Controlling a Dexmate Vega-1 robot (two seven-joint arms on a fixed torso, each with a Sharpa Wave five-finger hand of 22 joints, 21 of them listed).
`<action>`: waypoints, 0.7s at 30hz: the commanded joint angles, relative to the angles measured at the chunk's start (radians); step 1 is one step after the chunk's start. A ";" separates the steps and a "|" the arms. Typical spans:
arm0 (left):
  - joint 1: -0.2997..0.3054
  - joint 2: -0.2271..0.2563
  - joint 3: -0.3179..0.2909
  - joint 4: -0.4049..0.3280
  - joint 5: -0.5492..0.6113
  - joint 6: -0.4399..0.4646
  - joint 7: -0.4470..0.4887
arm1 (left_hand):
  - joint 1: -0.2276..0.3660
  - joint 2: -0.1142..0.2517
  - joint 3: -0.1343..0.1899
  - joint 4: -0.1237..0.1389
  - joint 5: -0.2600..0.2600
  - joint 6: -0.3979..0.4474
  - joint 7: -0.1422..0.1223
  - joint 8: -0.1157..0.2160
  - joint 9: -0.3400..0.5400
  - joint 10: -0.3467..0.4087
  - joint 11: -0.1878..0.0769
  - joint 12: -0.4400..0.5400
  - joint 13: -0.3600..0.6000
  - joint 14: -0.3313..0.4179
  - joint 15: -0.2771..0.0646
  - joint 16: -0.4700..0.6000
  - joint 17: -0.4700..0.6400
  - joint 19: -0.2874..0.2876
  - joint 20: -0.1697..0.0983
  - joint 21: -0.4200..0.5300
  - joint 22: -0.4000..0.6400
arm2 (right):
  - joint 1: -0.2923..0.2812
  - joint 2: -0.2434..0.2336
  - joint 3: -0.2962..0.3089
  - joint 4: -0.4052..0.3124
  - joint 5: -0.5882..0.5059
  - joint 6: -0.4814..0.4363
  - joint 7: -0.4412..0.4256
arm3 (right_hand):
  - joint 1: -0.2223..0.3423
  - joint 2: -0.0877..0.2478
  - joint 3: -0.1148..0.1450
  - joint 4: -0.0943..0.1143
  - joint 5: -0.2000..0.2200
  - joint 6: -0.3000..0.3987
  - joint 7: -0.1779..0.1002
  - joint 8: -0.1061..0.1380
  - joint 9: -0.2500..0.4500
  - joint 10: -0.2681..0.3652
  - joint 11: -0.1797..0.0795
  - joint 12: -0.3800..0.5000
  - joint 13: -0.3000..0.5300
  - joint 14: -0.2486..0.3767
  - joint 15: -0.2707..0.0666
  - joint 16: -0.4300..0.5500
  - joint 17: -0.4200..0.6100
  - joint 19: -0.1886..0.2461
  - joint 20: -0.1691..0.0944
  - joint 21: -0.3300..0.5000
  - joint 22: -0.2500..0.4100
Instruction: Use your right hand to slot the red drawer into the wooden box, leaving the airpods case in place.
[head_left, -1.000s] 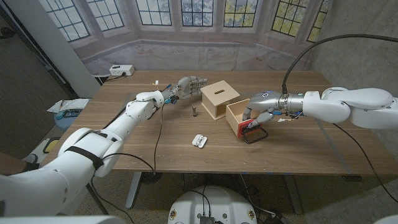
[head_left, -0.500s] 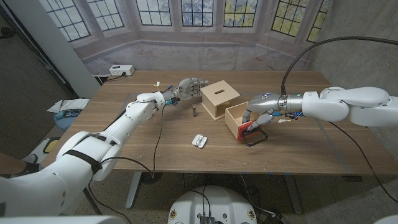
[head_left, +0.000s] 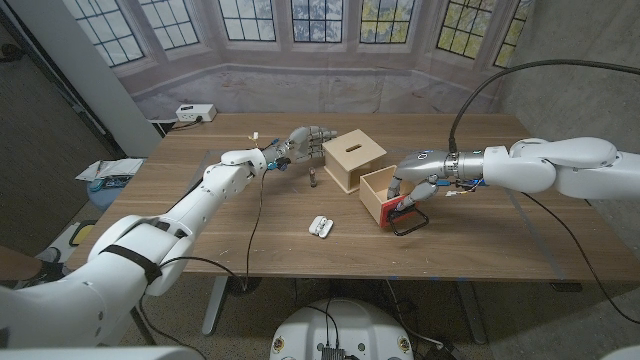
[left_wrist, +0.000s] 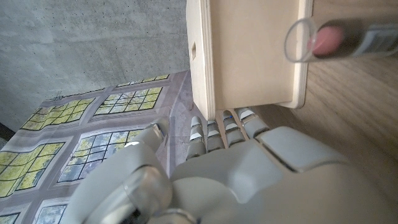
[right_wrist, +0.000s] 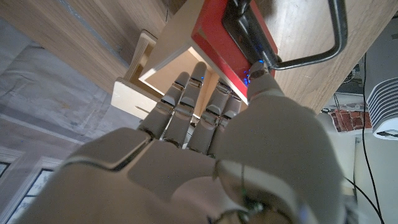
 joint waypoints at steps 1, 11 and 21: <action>0.025 0.019 0.003 -0.054 -0.010 0.021 0.018 | 0.000 0.004 0.007 0.003 0.002 -0.003 -0.005 0.001 0.002 0.011 0.000 0.000 0.002 0.013 -0.001 0.001 0.001 0.001 0.004 -0.003 0.006 | 0.020 0.030 -0.020 0.048 -0.012 0.045 -0.021 | 0.010 0.016 -0.005 0.002 0.007 0.054 -0.054 0.005 0.003 0.034 -0.028 -0.006 0.001 0.008 -0.151 -0.003 0.002 0.011 -0.080 -0.004 0.004; 0.045 0.034 0.005 -0.092 -0.020 0.031 0.035 | -0.002 0.004 0.008 0.003 0.002 -0.003 -0.005 0.001 0.002 0.011 -0.002 -0.001 0.002 0.013 -0.001 0.000 0.001 0.001 0.005 -0.003 0.006 | 0.034 0.057 -0.033 0.085 -0.025 0.079 -0.036 | 0.012 0.017 -0.006 0.001 0.007 0.054 -0.053 0.004 0.003 0.035 -0.028 -0.007 0.002 0.010 -0.151 -0.004 0.003 0.011 -0.081 -0.004 0.004; 0.062 0.048 0.007 -0.128 -0.029 0.043 0.055 | -0.004 0.004 0.010 0.002 0.002 -0.002 -0.006 0.002 0.002 0.011 -0.002 -0.001 0.003 0.014 -0.001 0.000 0.001 0.001 0.006 -0.003 0.006 | 0.049 0.079 -0.043 0.122 -0.037 0.114 -0.048 | 0.014 0.017 -0.007 0.000 0.007 0.053 -0.054 0.002 0.003 0.036 -0.028 -0.009 0.001 0.012 -0.152 -0.006 0.003 0.012 -0.081 -0.004 0.004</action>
